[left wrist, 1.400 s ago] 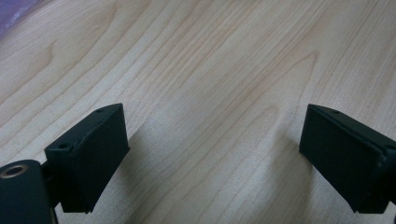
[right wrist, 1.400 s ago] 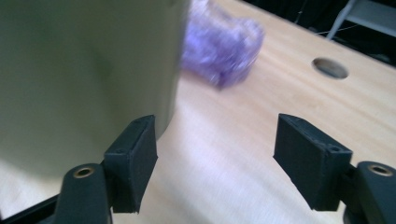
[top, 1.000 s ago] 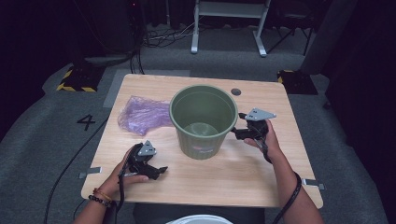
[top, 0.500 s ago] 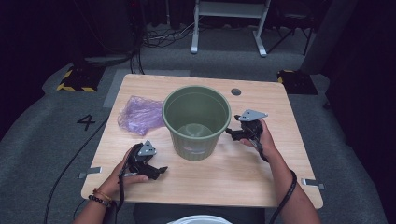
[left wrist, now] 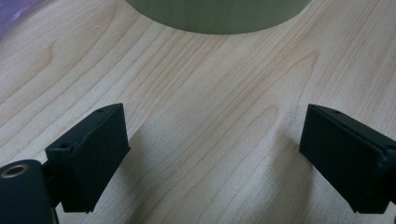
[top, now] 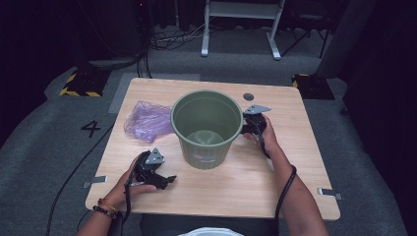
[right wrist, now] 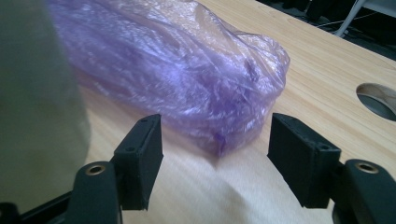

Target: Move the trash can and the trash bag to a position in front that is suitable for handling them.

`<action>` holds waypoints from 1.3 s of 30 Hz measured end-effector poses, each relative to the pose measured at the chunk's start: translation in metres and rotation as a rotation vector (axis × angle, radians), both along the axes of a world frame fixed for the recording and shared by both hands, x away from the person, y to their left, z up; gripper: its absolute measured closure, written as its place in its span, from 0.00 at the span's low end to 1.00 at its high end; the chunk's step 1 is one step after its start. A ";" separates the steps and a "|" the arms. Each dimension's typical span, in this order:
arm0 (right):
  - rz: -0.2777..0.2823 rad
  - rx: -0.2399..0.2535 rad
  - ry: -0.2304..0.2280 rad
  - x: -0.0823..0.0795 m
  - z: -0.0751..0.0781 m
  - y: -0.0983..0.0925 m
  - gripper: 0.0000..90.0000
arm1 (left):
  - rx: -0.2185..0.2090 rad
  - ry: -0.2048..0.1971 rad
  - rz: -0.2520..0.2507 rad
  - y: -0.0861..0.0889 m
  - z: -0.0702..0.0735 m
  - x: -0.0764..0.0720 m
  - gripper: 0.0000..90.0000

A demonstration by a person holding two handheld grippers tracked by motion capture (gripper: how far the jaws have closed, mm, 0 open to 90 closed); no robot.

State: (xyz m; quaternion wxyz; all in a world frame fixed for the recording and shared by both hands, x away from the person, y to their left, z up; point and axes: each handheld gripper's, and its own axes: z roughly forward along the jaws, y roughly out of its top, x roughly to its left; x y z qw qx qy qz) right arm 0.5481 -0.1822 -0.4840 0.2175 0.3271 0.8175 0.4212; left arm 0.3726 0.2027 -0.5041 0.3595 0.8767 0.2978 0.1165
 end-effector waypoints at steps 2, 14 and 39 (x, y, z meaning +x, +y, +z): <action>0.000 0.013 0.008 0.003 -0.001 0.001 0.40 | -0.001 0.000 0.000 0.000 0.000 0.000 0.09; -0.018 0.040 0.069 0.025 -0.013 0.025 0.48 | 0.000 0.000 0.001 0.000 0.000 0.000 0.09; -0.056 -0.053 0.144 0.008 -0.013 0.002 0.95 | 0.001 -0.002 0.001 0.000 0.000 -0.001 0.09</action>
